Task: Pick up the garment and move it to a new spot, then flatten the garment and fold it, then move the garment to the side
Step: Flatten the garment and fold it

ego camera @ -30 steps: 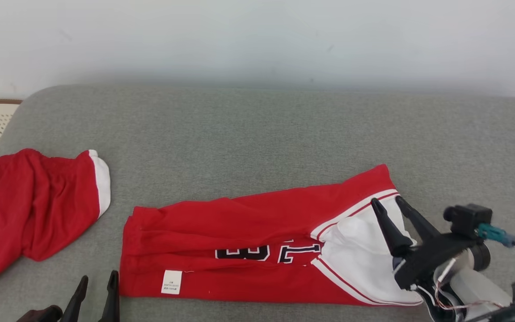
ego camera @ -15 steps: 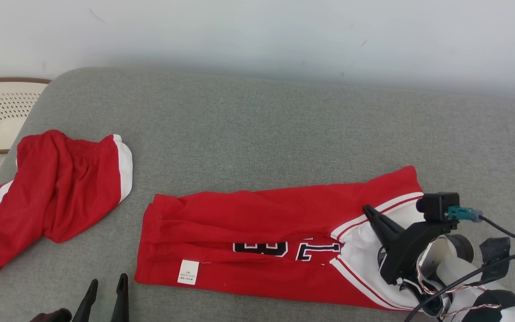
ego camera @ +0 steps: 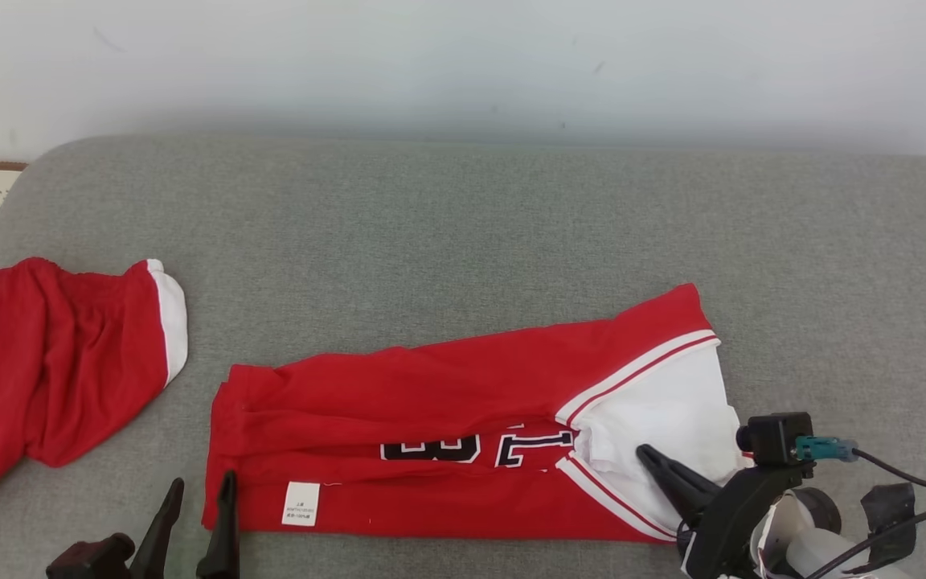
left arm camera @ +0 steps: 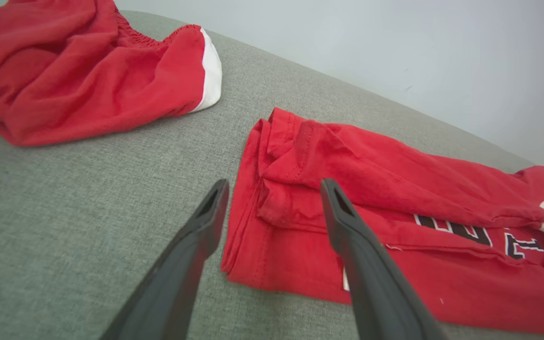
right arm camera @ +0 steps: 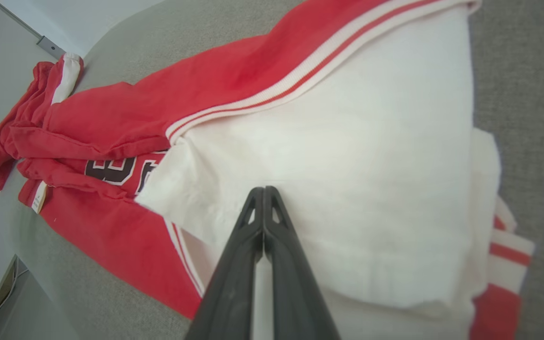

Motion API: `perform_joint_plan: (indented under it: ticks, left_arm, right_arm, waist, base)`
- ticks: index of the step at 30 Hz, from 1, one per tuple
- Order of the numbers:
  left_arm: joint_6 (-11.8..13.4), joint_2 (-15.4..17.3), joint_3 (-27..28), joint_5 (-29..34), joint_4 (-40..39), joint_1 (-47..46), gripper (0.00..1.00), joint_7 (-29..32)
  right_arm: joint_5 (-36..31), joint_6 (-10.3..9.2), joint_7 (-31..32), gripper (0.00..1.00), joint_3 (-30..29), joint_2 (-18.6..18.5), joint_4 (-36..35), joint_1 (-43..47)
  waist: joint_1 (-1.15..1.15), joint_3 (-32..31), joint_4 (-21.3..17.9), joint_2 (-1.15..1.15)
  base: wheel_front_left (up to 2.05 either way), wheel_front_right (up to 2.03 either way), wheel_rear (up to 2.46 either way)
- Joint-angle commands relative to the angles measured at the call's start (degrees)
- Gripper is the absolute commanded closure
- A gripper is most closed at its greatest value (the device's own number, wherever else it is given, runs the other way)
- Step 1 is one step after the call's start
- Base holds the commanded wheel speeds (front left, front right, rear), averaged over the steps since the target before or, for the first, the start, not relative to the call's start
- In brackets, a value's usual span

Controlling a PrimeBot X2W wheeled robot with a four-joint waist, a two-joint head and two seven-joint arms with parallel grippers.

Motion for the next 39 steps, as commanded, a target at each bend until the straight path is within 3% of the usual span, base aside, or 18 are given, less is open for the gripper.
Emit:
perform_joint_plan:
  ticks: [1, 6, 7, 8, 17, 26, 39]
  left_arm:
    - [-0.01, 0.14, -0.09, 0.09, -0.18, -0.55, 0.00, -0.03]
    - [-0.01, 0.03, -0.19, 0.73, -0.59, -0.35, 0.00, -0.03]
    - [-0.01, -0.06, -0.05, 0.96, -0.74, -0.10, 0.00, -0.03]
    - [-0.01, -0.07, 0.18, 1.10, -0.87, 0.22, 0.00, -0.03]
    - [-0.02, -0.18, 0.62, 1.12, -1.30, 0.75, 0.00, -0.03]
    - [-0.02, -0.44, -0.15, 1.24, -1.50, -0.40, 0.00, -0.03]
    - [-0.02, -0.69, -0.02, 0.44, -1.32, -1.09, 0.00, -0.03]
  right_arm:
    - [0.43, -0.05, -0.35, 1.00, 0.46, 0.14, -0.32, 0.62]
    - [0.51, -0.05, -5.08, 1.00, -0.49, -0.50, -0.51, -0.95]
    - [0.14, -0.05, -6.45, 0.36, -1.04, -0.60, -0.22, -1.29]
    - [-0.31, -0.05, -7.70, 0.00, -1.88, -0.70, 0.10, -1.75]
    - [-2.10, -0.05, -10.35, 0.00, -9.51, 1.17, 7.60, -1.31]
    - [-4.28, -0.05, -10.45, 0.00, -11.72, 4.17, 15.45, -2.89]
    - [-1.55, -0.01, -7.04, 0.00, -5.88, 7.22, 17.50, -2.69]
  waist:
    - [0.00, 0.18, -0.30, -0.01]
    - [0.00, 0.19, -0.47, -0.01]
    - [0.00, 0.13, -0.46, -0.01]
    - [0.00, 0.07, -0.46, -0.01]
    - [0.00, 0.02, 0.36, -0.01]
    - [0.00, 1.25, 2.27, -0.01]
    - [0.00, 2.59, 3.43, -0.01]
  base:
    - [0.00, 0.00, 0.00]
    - [0.00, 0.00, 0.00]
    - [0.00, 0.00, 0.00]
    - [0.00, 0.00, 0.00]
    - [0.00, 0.00, 0.00]
    - [0.00, 0.00, 0.00]
    - [0.00, 0.00, 0.00]
